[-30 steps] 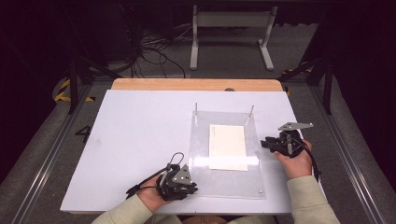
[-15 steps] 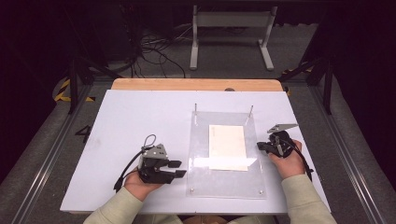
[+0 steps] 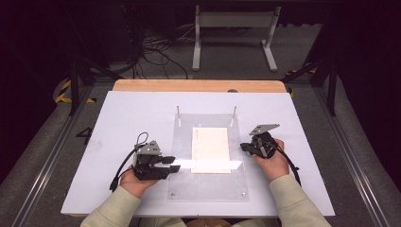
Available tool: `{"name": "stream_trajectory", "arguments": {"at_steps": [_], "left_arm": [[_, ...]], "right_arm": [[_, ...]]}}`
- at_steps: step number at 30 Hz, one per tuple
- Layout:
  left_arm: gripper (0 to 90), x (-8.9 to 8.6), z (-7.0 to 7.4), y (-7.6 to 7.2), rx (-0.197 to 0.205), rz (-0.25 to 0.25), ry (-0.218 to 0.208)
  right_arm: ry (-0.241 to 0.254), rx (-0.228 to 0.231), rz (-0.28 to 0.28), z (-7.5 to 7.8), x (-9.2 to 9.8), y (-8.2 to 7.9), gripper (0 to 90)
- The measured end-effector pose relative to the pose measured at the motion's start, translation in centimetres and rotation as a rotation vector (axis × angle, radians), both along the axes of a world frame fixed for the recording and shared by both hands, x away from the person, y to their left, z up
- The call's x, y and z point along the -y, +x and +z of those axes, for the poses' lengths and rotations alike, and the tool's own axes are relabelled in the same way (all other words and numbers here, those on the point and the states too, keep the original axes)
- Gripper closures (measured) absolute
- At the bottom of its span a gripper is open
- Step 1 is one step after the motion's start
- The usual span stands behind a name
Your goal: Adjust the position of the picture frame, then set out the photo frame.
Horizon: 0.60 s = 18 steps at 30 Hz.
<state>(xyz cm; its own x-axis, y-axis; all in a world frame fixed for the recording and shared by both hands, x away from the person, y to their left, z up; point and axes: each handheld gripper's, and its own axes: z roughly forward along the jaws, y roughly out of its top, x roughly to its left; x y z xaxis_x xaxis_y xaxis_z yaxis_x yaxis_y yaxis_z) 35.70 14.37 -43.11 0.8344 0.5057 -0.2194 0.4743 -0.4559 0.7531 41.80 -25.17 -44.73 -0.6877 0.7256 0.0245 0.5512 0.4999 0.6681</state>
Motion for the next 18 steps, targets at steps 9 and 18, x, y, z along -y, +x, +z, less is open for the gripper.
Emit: {"name": "stream_trajectory", "arguments": {"at_steps": [9,18], "left_arm": [[51.4,-1.4,0.8,-0.2,0.093,0.064,-0.010],[42.5,-3.3,0.9,0.2,0.149,0.115,0.023]], "right_arm": [[0.002,0.066,-0.015,0.7,-0.4,-0.6,79.1],[0.085,0.162,0.045,3.3,-0.3,-0.9,74.2]]}}
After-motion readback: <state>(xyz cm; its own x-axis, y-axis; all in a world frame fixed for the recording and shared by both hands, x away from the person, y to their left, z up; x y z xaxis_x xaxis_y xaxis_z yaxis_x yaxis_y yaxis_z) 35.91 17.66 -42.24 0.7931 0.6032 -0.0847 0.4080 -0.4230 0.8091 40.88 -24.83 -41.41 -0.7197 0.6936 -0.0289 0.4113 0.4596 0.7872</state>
